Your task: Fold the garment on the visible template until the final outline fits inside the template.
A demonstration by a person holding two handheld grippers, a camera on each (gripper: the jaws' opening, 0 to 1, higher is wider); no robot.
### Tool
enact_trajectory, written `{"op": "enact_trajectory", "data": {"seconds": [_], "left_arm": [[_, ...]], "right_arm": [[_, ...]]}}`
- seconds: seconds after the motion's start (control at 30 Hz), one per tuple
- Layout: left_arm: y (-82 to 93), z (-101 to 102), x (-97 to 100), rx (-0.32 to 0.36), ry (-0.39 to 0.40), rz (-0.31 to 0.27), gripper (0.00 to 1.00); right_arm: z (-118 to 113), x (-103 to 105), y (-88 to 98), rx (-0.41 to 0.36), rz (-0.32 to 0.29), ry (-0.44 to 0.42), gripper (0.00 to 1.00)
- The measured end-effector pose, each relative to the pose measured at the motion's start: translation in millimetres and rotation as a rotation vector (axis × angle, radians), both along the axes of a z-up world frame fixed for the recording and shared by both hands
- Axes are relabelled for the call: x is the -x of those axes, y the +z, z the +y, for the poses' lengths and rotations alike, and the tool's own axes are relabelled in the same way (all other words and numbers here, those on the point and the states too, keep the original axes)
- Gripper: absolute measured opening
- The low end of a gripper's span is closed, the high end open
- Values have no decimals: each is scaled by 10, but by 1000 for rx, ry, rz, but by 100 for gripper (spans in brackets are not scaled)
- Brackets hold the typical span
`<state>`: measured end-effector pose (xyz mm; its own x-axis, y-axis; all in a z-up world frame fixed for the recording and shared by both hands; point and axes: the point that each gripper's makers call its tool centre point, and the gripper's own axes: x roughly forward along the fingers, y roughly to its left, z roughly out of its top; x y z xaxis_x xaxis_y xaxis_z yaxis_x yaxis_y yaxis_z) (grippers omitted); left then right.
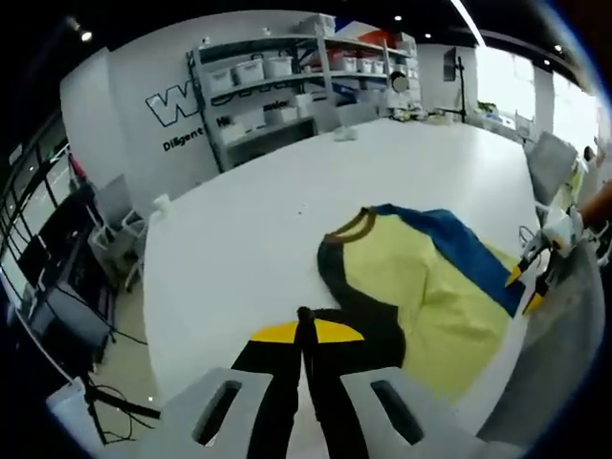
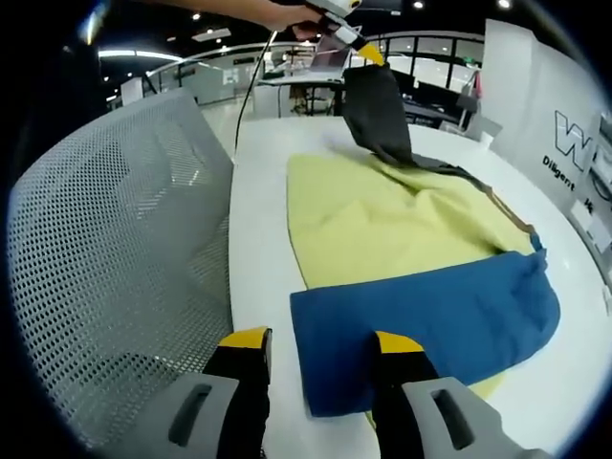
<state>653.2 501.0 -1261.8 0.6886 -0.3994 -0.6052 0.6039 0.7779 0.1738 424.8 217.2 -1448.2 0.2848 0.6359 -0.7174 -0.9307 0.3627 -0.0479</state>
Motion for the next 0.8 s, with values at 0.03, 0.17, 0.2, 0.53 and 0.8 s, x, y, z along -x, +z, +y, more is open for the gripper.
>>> {"op": "enact_trajectory", "data": {"seconds": [0.03,0.17,0.2,0.53,0.8], "left_arm": [[26,29,-25,-4,10,-8,3],[160,225,-148,-34,63,-43,3],[183,272,-171,-41,77,-48,3],[387,774,-283,-110,219,-111,2],[335,1136,-428,-119,317,-112,2]], "right_arm": [[0,0,0,1,0,1,37],[14,-9,8,0,-7,-9,37],[16,-15,14,1,-13,-13,38],[33,-245,412,-131,-115,-124,53],[-94,-513,815,-228,-186,-232,66]]}}
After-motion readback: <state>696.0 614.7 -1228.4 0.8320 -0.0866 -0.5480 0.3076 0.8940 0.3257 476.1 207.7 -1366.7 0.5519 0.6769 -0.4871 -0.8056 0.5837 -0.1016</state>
